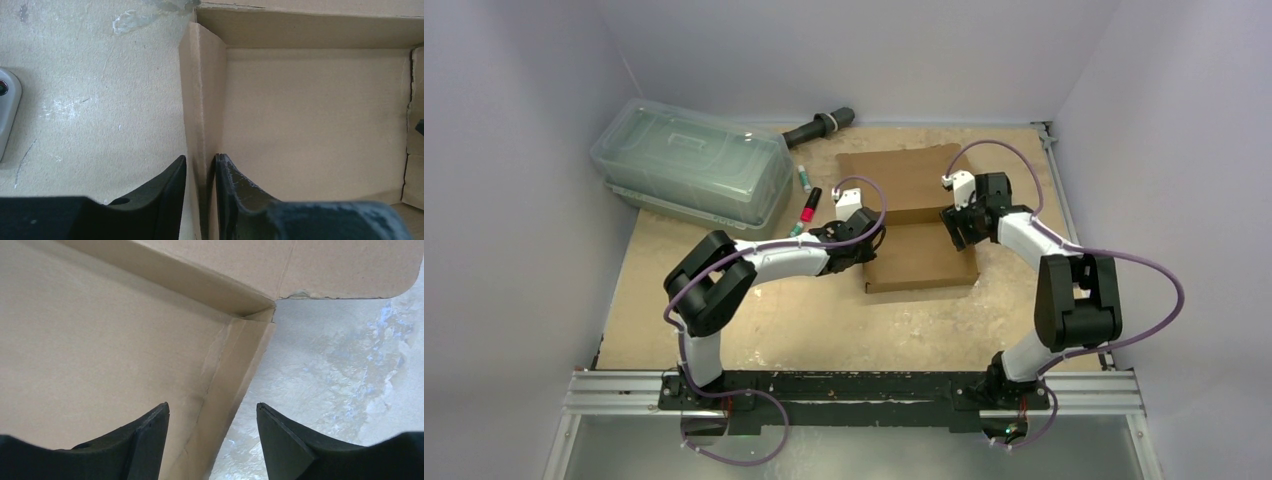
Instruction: Fold the paper box
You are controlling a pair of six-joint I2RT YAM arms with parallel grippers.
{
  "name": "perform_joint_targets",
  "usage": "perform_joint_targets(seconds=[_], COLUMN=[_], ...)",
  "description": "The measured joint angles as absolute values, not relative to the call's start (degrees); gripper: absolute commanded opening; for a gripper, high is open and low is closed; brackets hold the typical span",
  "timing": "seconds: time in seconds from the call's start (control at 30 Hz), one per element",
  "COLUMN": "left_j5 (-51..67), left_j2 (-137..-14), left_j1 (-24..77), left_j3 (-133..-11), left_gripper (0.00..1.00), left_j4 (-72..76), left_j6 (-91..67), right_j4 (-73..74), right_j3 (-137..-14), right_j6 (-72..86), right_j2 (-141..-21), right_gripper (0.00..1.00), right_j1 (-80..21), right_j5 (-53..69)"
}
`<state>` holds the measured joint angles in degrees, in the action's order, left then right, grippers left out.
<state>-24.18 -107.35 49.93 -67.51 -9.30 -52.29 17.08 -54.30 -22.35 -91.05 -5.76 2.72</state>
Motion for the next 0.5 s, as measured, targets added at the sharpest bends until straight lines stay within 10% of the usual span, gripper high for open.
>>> perform_joint_targets(seconds=[0.5], left_j5=[-25.80], left_j2=[-105.67], left_j1=[49.84], left_j3=[-69.80], left_gripper=[0.42], left_j4=[-11.99], left_j6=[-48.29], right_j4=[19.31], right_j3=[-54.65], right_j6=[-21.85], right_j2=[-90.61], right_gripper=[0.69], right_j1=[-3.81], right_j5=[8.67])
